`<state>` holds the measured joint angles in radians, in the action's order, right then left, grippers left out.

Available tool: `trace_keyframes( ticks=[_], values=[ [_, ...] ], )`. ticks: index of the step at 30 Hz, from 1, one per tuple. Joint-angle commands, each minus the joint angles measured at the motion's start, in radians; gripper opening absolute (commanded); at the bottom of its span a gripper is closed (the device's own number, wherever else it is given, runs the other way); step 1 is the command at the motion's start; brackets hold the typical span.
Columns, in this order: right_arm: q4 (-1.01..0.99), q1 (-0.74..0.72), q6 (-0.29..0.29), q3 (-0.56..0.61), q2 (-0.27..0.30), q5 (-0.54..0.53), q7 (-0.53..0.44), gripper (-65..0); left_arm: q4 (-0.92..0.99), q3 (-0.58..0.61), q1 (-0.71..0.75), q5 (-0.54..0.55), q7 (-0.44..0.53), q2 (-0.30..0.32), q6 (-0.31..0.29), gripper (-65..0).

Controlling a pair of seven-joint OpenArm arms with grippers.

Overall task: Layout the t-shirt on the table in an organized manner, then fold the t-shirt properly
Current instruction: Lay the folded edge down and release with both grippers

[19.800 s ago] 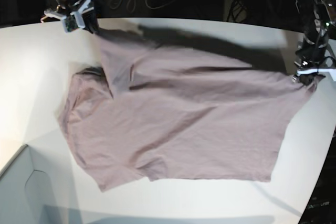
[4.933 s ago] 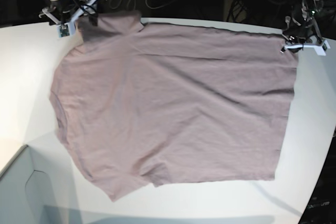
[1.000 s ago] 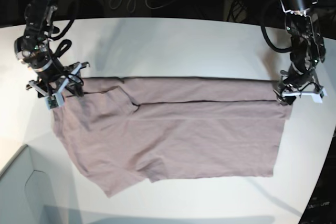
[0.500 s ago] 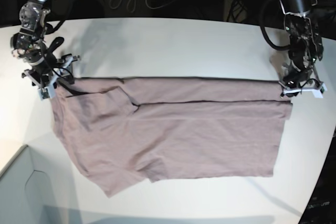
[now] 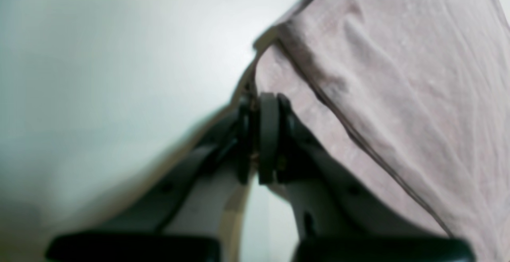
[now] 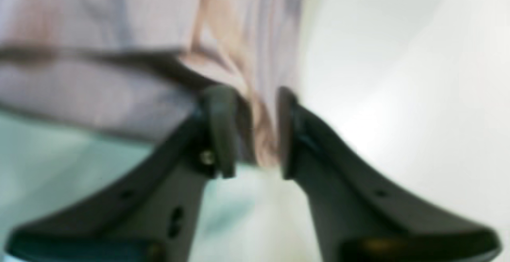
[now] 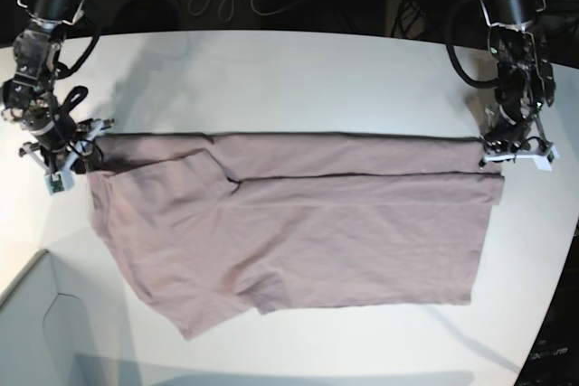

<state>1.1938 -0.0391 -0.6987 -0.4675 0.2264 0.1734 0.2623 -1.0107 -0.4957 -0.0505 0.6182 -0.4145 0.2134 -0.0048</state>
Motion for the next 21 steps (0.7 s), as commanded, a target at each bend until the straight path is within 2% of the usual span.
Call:
trace_keyframes(
  ticks=[1, 4, 5, 7, 10, 16, 21],
  values=[
    [0.005, -0.018, 0.001, -0.009, 0.018, -0.018, -0.034, -56.5, -0.013, -0.004, -0.013, -0.001, -0.002, 0.013, -0.001, -65.0],
    [-0.047, -0.064, 0.001, -0.009, 0.041, -0.018, -0.050, -61.0, -0.018, -0.004, -0.015, -0.001, -0.002, 0.013, -0.001, -65.0],
    [-0.079, -0.080, 0.017, -0.009, 0.044, -0.018, -0.051, -61.0, -0.018, -0.004, -0.015, -0.001, -0.002, 0.013, -0.001, -65.0],
    [-0.133, -0.110, 0.095, -0.004, 0.074, -0.018, -0.051, -61.2, -0.015, -0.005, -0.015, -0.001, -0.002, 0.013, -0.001, -65.0],
    [-0.173, -0.127, 0.136, -0.006, 0.090, -0.018, -0.051, -61.7, -0.015, -0.001, -0.015, -0.001, -0.002, 0.027, -0.001, -65.0],
    [-0.058, -0.049, 0.133, -0.010, 0.097, -0.019, -0.048, -61.4, -0.017, -0.004, -0.015, -0.001, -0.002, 0.030, -0.001, -65.0],
    [0.153, 0.083, 0.132, -0.010, 0.035, -0.021, -0.047, -60.7, -0.018, -0.004, -0.015, -0.001, -0.002, 0.030, -0.001, -65.0]
  ],
)
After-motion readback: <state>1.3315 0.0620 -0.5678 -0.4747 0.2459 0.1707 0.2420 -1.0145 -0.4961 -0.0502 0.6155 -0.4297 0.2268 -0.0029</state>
